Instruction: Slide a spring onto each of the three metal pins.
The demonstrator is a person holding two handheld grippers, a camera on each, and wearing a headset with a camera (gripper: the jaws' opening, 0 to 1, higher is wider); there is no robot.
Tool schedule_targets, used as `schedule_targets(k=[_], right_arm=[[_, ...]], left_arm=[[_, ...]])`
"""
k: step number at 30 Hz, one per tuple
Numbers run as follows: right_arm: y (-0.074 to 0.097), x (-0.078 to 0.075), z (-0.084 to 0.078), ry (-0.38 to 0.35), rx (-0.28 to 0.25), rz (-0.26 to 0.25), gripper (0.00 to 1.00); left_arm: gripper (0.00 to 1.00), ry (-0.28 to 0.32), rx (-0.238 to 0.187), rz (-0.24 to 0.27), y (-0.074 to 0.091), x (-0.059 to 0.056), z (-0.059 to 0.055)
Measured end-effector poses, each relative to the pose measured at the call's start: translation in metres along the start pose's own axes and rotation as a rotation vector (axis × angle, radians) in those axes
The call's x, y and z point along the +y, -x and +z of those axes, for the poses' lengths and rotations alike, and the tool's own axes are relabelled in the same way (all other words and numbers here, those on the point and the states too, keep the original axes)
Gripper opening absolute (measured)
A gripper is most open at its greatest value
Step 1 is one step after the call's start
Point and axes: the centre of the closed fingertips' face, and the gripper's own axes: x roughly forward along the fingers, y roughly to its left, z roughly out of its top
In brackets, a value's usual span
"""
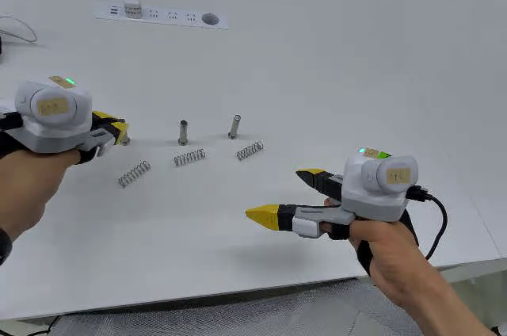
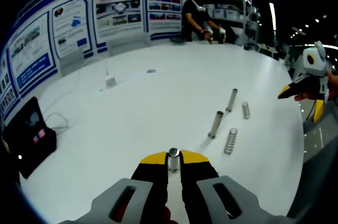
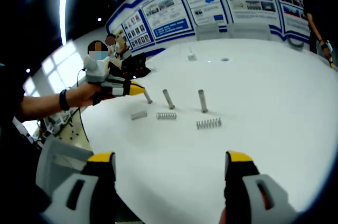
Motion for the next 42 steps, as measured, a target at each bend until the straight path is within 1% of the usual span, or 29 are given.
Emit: schedule_targets(k=[7, 12, 15, 19, 22, 27, 29, 31, 33, 40, 42], right_arm=[[0.000, 0.000, -0.001, 0.001, 0.002, 0.000, 0.87], [0.001, -0.001, -0.002, -0.001, 0.001, -0.001, 0.87], [0.001, -0.002, -0.002, -0.001, 0.000, 0.000, 0.87], [0.001, -0.002, -0.002, -0.003, -0.001, -0.001, 0.87], [0.002, -0.003, -0.002, -0.003, -0.001, -0.001, 0.87], [0.002, -0.004, -0.003, -0.005, 0.000, 0.000, 0.87], [0.001, -0.004, -0.004, -0.003, 0.001, -0.001, 0.87], [0.001, -0.004, -0.004, -0.004, 0.000, 0.000, 0.87], [0.001, -0.004, -0.004, -0.005, -0.001, 0.000, 0.87], [0.000, -0.004, -0.004, -0.010, -0.005, 0.001, 0.87], [0.000, -0.003, -0.004, -0.011, -0.006, 0.002, 0.87]], left_arm=[[0.08, -0.006, 0.000, -0.011, -0.001, -0.006, 0.001], [0.08, 0.021, 0.003, -0.020, 0.000, -0.005, -0.002], [0.08, -0.006, 0.016, -0.019, 0.000, -0.006, -0.006], [0.08, -0.006, 0.017, -0.019, 0.000, -0.007, -0.008], [0.08, -0.008, 0.026, -0.014, 0.001, -0.006, -0.011], [0.14, 0.006, 0.042, -0.019, 0.003, -0.009, -0.019], [0.15, 0.014, 0.041, -0.020, 0.005, -0.009, -0.022], [0.16, 0.016, 0.046, -0.011, 0.006, -0.009, -0.025], [0.20, 0.025, 0.054, -0.008, 0.009, -0.009, -0.029], [0.28, 0.058, 0.062, -0.002, 0.018, -0.011, -0.040], [0.30, 0.062, 0.061, -0.001, 0.021, -0.012, -0.042]])
